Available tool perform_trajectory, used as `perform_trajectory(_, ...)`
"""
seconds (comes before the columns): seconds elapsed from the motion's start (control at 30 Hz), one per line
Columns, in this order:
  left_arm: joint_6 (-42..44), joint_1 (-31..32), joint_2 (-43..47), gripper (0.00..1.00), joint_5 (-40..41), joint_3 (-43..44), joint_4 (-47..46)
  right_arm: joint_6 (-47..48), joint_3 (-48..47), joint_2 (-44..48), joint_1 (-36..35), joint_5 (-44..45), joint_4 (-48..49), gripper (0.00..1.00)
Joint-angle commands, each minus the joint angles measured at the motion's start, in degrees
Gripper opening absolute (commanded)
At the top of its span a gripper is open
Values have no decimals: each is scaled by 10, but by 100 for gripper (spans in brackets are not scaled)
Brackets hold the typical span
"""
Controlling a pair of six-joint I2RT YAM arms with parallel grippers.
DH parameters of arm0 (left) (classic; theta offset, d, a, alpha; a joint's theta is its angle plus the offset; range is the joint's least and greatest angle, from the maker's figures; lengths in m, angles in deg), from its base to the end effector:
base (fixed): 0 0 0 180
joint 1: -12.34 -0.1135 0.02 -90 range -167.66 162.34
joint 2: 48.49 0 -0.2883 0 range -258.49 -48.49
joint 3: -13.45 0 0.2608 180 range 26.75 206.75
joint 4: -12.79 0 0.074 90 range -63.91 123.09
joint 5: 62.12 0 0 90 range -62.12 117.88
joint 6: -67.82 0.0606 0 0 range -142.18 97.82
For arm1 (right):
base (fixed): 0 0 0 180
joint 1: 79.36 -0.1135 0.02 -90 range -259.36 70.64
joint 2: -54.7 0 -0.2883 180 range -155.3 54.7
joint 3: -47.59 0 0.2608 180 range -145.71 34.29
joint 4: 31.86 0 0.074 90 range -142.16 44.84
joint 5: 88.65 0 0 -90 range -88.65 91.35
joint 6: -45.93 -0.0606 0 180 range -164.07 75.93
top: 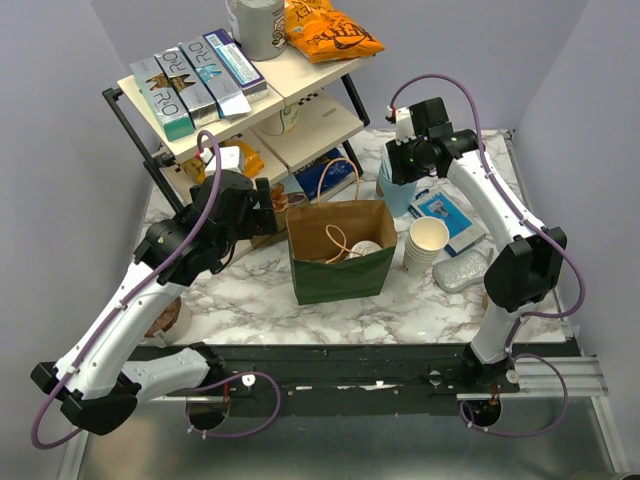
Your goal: Pack the takeout coffee
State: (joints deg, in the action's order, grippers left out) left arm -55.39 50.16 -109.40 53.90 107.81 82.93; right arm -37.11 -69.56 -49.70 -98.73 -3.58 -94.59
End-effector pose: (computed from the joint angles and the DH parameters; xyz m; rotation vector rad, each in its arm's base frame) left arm 0.1746 -0.1019 0.4324 -0.1613 2.1396 -0.2207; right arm 0.4063 0.1484 0.3474 -0.5951 2.3757 0.2012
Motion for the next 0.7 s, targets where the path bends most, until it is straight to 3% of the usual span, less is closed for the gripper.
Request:
perform_trajectory(0.0,9,-3,13,99,-7,-3,-9,0,-14,-10,3,20,-9,37)
perform_trajectory(0.2,9,-3,11,99,-11,-5,-9,-5,-21,-13,3,43,4,31)
perform_trajectory(0.67,5,-4,8,99,-26,-13,-9,-5,-48,-34,3,47,10,31)
